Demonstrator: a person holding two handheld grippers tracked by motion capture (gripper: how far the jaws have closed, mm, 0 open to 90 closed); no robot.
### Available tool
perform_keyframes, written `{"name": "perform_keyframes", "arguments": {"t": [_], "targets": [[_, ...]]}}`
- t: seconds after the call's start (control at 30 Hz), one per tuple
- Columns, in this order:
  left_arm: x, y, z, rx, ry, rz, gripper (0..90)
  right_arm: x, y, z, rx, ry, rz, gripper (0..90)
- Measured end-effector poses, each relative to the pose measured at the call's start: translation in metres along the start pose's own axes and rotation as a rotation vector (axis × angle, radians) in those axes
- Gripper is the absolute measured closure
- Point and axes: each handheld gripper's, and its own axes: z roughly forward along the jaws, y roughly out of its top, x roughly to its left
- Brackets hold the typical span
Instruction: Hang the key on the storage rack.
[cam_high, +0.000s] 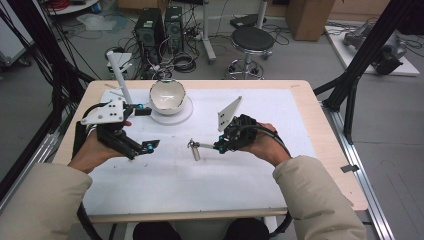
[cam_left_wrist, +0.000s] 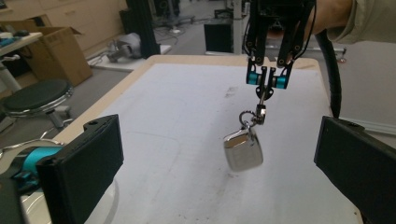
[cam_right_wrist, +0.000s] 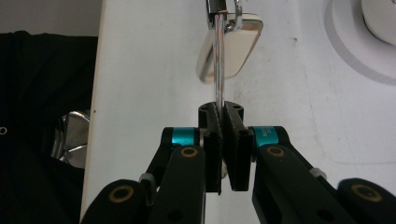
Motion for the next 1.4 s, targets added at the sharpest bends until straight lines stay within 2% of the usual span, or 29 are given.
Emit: {"name": "perform_keyframes", "arguments": {"t": [0.13, 0.17, 0.33, 0.5, 0.57, 0.73, 0.87, 1.03, 1.2, 1.3, 1.4], "targets": [[-0.001, 0.009, 0.017, 0.051, -0.039, 0.031, 1.7, 0.000, 0.006, 0.001, 0.001, -0.002, -0.012, 87.3], [-0.002, 0.011, 0.020, 0.060, -0.047, 0.037, 1.7, 0.000, 0.007, 0.002, 0.004, 0.011, -0.013, 87.2], [-0.006, 0.021, 0.040, 0.095, -0.110, 0.083, 1.7, 0.001, 0.011, 0.006, 0.015, 0.018, -0.025, 87.2], [-0.010, 0.022, 0.060, 0.174, -0.156, 0.104, 1.7, 0.002, 0.012, 0.005, 0.015, 0.016, -0.031, 87.2], [-0.011, 0.022, 0.066, 0.194, -0.165, 0.117, 1.8, 0.002, 0.013, 0.004, 0.019, 0.014, -0.030, 87.2], [-0.015, 0.021, 0.079, 0.224, -0.195, 0.119, 2.7, 0.002, 0.015, 0.006, 0.022, 0.026, -0.029, 87.3], [-0.018, 0.018, 0.086, 0.261, -0.223, 0.126, 9.7, 0.001, 0.015, 0.008, 0.032, 0.041, -0.014, 87.4], [-0.021, 0.014, 0.094, 0.308, -0.239, 0.127, 12.6, 0.001, 0.015, 0.008, 0.032, 0.046, -0.012, 87.5], [-0.025, 0.012, 0.101, 0.329, -0.267, 0.134, 18.0, 0.002, 0.016, 0.009, 0.036, 0.053, -0.017, 87.5], [-0.026, 0.011, 0.103, 0.347, -0.288, 0.143, 25.2, 0.003, 0.017, 0.010, 0.035, 0.053, -0.022, 87.4], [-0.027, 0.010, 0.105, 0.366, -0.286, 0.153, 29.2, 0.003, 0.017, 0.010, 0.040, 0.052, -0.025, 87.4]]}}
